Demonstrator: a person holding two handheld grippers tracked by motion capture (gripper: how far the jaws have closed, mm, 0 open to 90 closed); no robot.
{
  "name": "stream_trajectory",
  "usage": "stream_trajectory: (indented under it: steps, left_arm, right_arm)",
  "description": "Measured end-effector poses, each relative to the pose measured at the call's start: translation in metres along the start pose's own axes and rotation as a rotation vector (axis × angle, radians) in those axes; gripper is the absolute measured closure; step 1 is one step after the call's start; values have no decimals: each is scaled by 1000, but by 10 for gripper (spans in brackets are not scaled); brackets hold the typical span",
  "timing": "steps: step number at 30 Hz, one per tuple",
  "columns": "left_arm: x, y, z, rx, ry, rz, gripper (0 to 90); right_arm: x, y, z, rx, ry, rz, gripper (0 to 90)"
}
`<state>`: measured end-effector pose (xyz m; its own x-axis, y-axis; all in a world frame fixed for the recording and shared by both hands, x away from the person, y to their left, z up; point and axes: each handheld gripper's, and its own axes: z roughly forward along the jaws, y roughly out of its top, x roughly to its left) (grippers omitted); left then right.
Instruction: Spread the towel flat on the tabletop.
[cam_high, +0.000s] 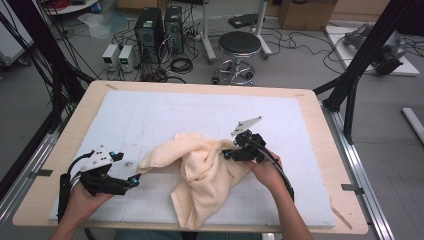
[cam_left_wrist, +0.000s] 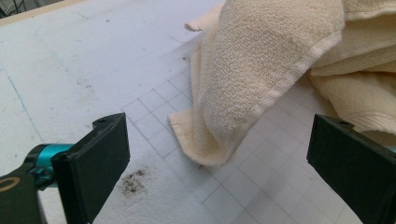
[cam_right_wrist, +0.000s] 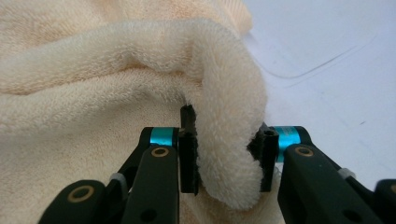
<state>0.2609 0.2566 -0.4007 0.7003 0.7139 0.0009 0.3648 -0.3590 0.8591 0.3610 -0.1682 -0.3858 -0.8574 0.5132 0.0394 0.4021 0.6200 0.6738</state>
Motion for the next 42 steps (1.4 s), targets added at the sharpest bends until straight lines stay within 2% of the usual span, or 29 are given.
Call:
stream_trajectory:
  steps: [3, 9, 15, 22, 25, 29, 33, 38, 42]
  left_arm:
    - [-2, 0, -1, -3, -3, 2, 63]
    - [-7, 3, -2, -10, -8, 15, 63]
    - [-13, 6, -4, -26, -24, 18, 63]
    - [-21, 14, -2, -26, -51, 46, 63]
    - [-25, 19, 0, -30, -68, 56, 63]
    - [-33, 29, 2, -52, -106, 53, 64]
    - [-43, 41, 6, -62, -146, 77, 63]
    - [-57, 53, 19, -41, -187, 113, 64]
    - [-68, 61, 33, -26, -218, 130, 74]
  right_arm:
    - [-1, -3, -3, -20, 2, 9, 650]
    - [2, -10, -26, -86, -23, 17, 515]
    - [6, -19, -45, -128, -29, 13, 437]
    - [15, -30, -59, -148, -58, -9, 401]
    - [19, -38, -68, -160, -87, -22, 387]
    - [20, -47, -78, -177, -113, -9, 380]
    - [21, -57, -86, -187, -124, 2, 384]
    - [24, -66, -84, -186, -114, -6, 401]
    - [26, -72, -74, -170, -97, -18, 407]
